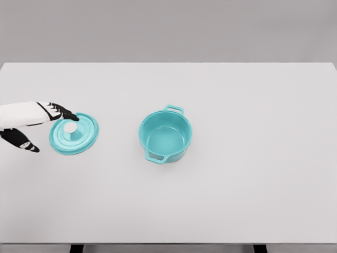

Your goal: Cover the pot with left arm

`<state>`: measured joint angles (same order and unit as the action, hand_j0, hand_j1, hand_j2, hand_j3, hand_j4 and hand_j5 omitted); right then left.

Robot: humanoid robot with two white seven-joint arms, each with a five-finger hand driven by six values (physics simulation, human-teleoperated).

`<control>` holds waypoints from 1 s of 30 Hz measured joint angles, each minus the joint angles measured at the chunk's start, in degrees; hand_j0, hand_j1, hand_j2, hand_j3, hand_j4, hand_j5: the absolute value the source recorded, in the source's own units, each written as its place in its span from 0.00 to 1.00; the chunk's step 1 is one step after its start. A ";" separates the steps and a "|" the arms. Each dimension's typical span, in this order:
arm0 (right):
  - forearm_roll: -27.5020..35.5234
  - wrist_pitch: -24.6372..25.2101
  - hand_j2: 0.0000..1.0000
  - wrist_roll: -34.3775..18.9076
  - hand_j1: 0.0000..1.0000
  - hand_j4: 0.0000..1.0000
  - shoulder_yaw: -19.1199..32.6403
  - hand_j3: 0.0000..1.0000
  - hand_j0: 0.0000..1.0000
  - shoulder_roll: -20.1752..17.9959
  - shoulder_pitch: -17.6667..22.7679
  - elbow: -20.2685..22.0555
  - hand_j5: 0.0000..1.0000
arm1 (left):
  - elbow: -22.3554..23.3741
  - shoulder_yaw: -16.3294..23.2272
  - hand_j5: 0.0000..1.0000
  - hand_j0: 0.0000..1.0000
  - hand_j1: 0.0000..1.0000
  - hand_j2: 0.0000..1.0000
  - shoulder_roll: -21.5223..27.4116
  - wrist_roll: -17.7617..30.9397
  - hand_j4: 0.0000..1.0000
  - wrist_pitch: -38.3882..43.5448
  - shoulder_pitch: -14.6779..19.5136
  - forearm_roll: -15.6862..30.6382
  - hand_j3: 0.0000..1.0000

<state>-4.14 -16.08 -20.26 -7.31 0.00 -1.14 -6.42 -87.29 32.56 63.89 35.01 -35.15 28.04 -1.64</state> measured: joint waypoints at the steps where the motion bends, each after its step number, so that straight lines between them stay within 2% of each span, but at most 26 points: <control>1: 0.07 0.00 1.00 0.02 1.00 1.00 0.00 1.00 1.00 0.00 0.26 -0.06 1.00 | -0.36 0.06 1.00 1.00 1.00 1.00 -0.01 0.00 1.00 0.00 0.62 0.45 1.00; 4: 0.22 0.03 1.00 0.05 1.00 1.00 0.06 1.00 1.00 0.00 0.88 -0.19 1.00 | 0.81 0.75 1.00 1.00 1.00 1.00 -0.58 0.00 1.00 0.06 4.12 3.13 1.00; 6: 0.25 0.03 1.00 0.06 1.00 1.00 0.05 1.00 1.00 0.00 0.88 -0.19 1.00 | 3.29 3.66 1.00 1.00 1.00 1.00 -2.18 -0.01 1.00 0.11 8.17 4.01 1.00; 10: 0.29 0.03 1.00 0.06 1.00 1.00 0.14 1.00 1.00 0.00 0.88 -0.23 1.00 | 6.71 9.65 1.00 1.00 1.00 1.00 -4.00 0.01 1.00 0.02 9.40 4.33 1.00; 15: 0.30 0.04 1.00 0.06 1.00 1.00 0.18 1.00 1.00 0.00 0.88 -0.26 1.00 | 10.24 12.17 1.00 1.00 1.00 1.00 -5.85 0.01 1.00 0.01 11.42 4.11 1.00; 17: 0.30 0.04 1.00 0.06 1.00 1.00 0.19 1.00 1.00 0.00 0.88 -0.26 1.00 | 12.48 12.96 1.00 1.00 1.00 1.00 -7.40 0.01 1.00 0.05 13.27 2.78 1.00; 20: 0.31 0.04 1.00 0.06 1.00 1.00 0.19 1.00 1.00 0.00 0.88 -0.26 1.00 | 15.52 13.56 1.00 1.00 1.00 1.00 -9.08 0.01 1.00 0.02 14.23 -2.85 1.00; 24: 0.30 0.04 1.00 0.06 1.00 1.00 0.19 1.00 1.00 0.00 0.88 -0.26 1.00 | 16.57 13.88 1.00 1.00 1.00 1.00 -10.68 0.01 1.00 0.03 15.64 -8.61 1.00; 26: 0.30 0.05 1.00 0.06 1.00 1.00 0.19 1.00 1.00 0.00 0.88 -0.26 1.00 | 16.90 13.95 1.00 1.00 1.00 1.00 -11.31 0.01 1.00 0.02 15.65 -9.50 1.00; 30: 0.30 0.06 1.00 0.06 1.00 1.00 0.19 1.00 1.00 0.00 0.88 -0.26 1.00 | 17.37 15.11 0.99 0.99 0.99 0.99 -11.70 0.01 0.99 0.02 15.65 -6.80 0.99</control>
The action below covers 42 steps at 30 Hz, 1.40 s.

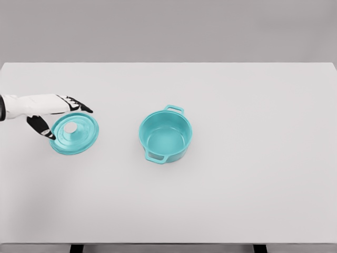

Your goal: Cover the pot with left arm

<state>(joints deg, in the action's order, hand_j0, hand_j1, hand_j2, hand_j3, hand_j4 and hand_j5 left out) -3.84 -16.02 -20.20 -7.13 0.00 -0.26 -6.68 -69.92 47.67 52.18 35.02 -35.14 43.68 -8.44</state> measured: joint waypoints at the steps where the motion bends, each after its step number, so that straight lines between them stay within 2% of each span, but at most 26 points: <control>1: 0.00 -0.01 1.00 0.00 1.00 1.00 0.00 1.00 1.00 0.00 0.00 0.00 1.00 | 0.40 0.39 0.93 0.93 0.93 0.93 -0.08 0.00 0.93 0.01 0.09 0.91 0.93; 5: 0.00 -0.01 1.00 0.00 1.00 1.00 0.00 1.00 1.00 0.00 0.00 0.00 1.00 | 4.13 2.05 0.93 0.93 0.93 0.93 -1.09 0.00 0.93 0.00 0.26 3.58 0.93; 9: 0.00 -0.02 1.00 0.00 1.00 1.00 0.00 1.00 1.00 0.00 0.00 0.00 1.00 | 6.96 2.57 0.92 0.92 0.92 0.92 -2.44 0.00 0.92 0.01 0.97 3.46 0.92; 12: 0.00 -0.02 1.00 0.00 1.00 1.00 0.00 1.00 1.00 0.00 0.00 0.00 1.00 | 7.58 2.69 0.86 0.86 0.86 0.86 -2.84 0.00 0.86 0.00 1.05 3.28 0.86; 17: -0.01 -0.02 1.00 0.00 1.00 1.00 0.00 1.00 1.00 0.00 0.00 0.00 1.00 | 7.60 2.75 0.86 0.86 0.86 0.86 -2.85 0.00 0.86 0.00 1.23 3.34 0.86; 35: 0.00 0.00 1.00 0.00 1.00 1.00 0.00 1.00 1.00 0.00 0.00 0.00 1.00 | 5.36 2.54 0.86 0.86 0.86 0.86 -2.22 0.00 0.86 0.00 1.23 3.40 0.86; 42: -0.01 -0.01 1.00 0.00 1.00 1.00 0.00 1.00 1.00 0.00 0.00 0.01 1.00 | -0.98 1.93 0.86 0.86 0.86 0.86 1.91 0.00 0.86 0.00 1.23 0.89 0.86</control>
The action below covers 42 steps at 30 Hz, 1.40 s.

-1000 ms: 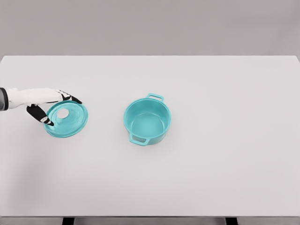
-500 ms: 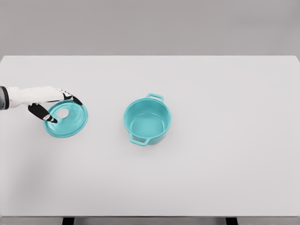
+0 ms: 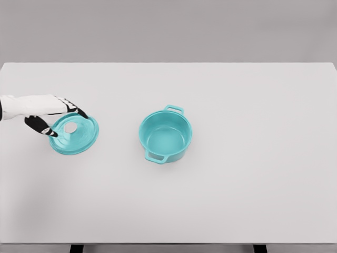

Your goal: Cover the pot with left arm

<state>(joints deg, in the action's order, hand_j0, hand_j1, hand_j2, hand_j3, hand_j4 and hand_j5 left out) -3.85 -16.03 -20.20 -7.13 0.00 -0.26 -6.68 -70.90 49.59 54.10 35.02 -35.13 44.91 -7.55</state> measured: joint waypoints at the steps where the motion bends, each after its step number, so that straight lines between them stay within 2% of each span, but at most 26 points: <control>1: 0.00 0.00 1.00 0.00 1.00 1.00 0.00 1.00 1.00 0.00 0.00 0.00 1.00 | -0.55 -0.06 0.85 0.85 0.85 0.85 0.35 0.00 0.85 0.00 0.00 -0.18 0.85; 7: 0.01 0.00 1.00 0.00 1.00 1.00 0.00 1.00 1.00 0.00 0.00 0.00 1.00 | -1.20 -0.24 0.83 0.83 0.83 0.83 0.38 0.00 0.83 0.00 0.00 -2.57 0.83; 11: 0.01 0.00 1.00 0.00 1.00 1.00 0.00 1.00 1.00 0.00 0.00 0.00 1.00 | 0.32 -0.25 0.83 0.83 0.83 0.83 -0.87 0.00 0.83 0.00 0.00 -3.46 0.83; 30: 0.01 0.01 1.00 0.00 1.00 1.00 0.00 1.00 1.00 0.00 0.00 0.00 1.00 | 4.14 -0.23 0.79 0.79 0.79 0.79 -3.22 0.00 0.79 0.00 -0.26 -3.25 0.79; 34: 0.01 0.00 1.00 0.00 1.00 1.00 0.00 1.00 1.00 0.00 0.00 -0.01 1.00 | 4.51 -0.22 0.73 0.73 0.73 0.73 -3.70 0.00 0.73 0.00 -0.35 -3.16 0.73; 40: 0.00 0.00 1.00 0.00 1.00 1.00 0.00 1.00 1.00 0.00 0.00 0.00 1.00 | 5.35 -0.21 0.73 0.73 0.73 0.73 -4.11 0.00 0.73 0.00 -0.61 -3.18 0.73; 42: 0.00 -0.01 1.00 0.00 1.00 1.00 0.00 1.00 1.00 0.00 0.00 -0.01 1.00 | 5.81 -0.18 0.68 0.68 0.68 0.68 -4.13 0.00 0.68 0.00 -0.61 -3.18 0.68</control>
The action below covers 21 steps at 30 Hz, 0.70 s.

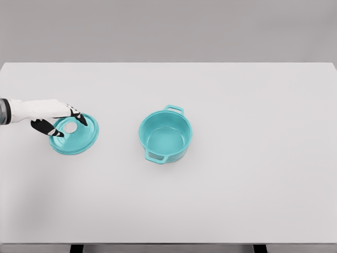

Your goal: Cover the pot with left arm

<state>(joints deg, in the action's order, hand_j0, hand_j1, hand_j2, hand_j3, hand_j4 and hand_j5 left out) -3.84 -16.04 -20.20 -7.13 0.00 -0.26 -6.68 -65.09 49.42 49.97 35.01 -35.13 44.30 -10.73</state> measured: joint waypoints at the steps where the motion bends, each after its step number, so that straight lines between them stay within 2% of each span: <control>1: 0.00 0.00 1.00 0.00 1.00 1.00 0.00 1.00 1.00 0.00 0.00 0.00 1.00 | 0.17 0.04 0.66 0.66 0.66 0.66 0.00 -0.22 0.66 -0.01 -0.09 0.00 0.66; 8: 0.00 0.01 1.00 0.00 1.00 1.00 0.00 1.00 1.00 0.00 0.00 0.00 1.00 | 0.56 0.24 0.58 0.58 0.58 0.58 -0.42 -2.20 0.58 0.01 -0.88 0.04 0.58; 16: 0.01 0.01 1.00 0.00 1.00 1.00 0.00 1.00 1.00 0.00 0.00 0.00 1.00 | 1.78 -0.07 0.56 0.56 0.56 0.56 -1.16 -2.57 0.56 0.30 -0.97 0.74 0.56; 21: 0.00 0.01 1.00 0.00 1.00 1.00 0.00 1.00 1.00 0.00 0.00 0.00 1.00 | -2.72 0.16 0.56 0.56 0.56 0.56 -0.63 -2.35 0.56 0.05 -0.88 1.61 0.56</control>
<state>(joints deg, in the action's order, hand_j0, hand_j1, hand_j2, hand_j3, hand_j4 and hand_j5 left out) -3.85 -16.03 -20.20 -7.13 0.00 -0.26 -6.68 -67.81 49.57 49.34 32.66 -35.08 43.42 -9.12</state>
